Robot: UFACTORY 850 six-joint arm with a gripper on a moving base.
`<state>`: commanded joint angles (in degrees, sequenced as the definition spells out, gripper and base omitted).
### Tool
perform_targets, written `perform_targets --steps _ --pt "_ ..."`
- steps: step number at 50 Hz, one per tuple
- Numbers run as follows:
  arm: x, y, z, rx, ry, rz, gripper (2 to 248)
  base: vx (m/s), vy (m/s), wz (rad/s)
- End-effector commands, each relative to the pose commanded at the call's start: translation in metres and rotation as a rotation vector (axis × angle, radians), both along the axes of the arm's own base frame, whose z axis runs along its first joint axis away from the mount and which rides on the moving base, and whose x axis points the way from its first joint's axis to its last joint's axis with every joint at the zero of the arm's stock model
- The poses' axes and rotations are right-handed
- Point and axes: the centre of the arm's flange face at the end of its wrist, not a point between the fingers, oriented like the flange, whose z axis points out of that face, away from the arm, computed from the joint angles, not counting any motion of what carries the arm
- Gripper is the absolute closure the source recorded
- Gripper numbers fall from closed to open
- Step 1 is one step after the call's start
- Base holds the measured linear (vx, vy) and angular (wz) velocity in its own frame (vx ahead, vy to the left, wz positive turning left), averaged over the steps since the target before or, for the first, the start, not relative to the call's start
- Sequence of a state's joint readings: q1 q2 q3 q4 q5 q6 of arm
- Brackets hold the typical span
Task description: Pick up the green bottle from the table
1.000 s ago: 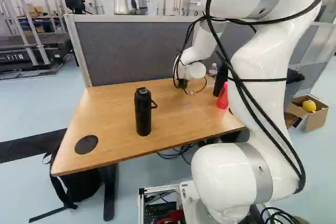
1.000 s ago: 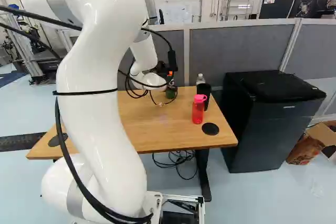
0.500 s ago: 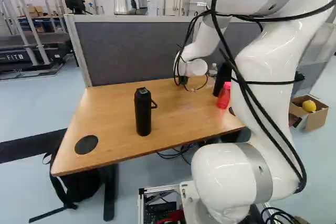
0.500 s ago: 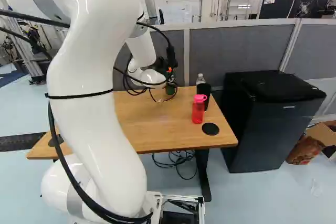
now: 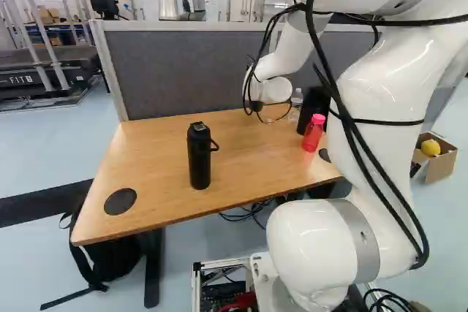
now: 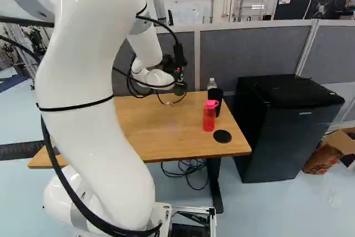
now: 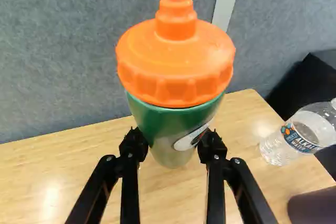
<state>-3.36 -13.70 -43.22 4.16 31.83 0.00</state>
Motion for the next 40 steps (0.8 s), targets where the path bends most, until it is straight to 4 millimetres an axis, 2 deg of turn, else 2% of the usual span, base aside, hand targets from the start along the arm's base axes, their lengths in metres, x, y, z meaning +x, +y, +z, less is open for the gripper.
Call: perform_targets --steps 17,40 --pt "-0.018 0.004 0.020 -0.002 -0.032 0.007 135 0.000 0.000 0.000" --pt "-0.056 0.013 0.044 -0.004 -0.077 0.020 135 0.000 0.000 0.000"
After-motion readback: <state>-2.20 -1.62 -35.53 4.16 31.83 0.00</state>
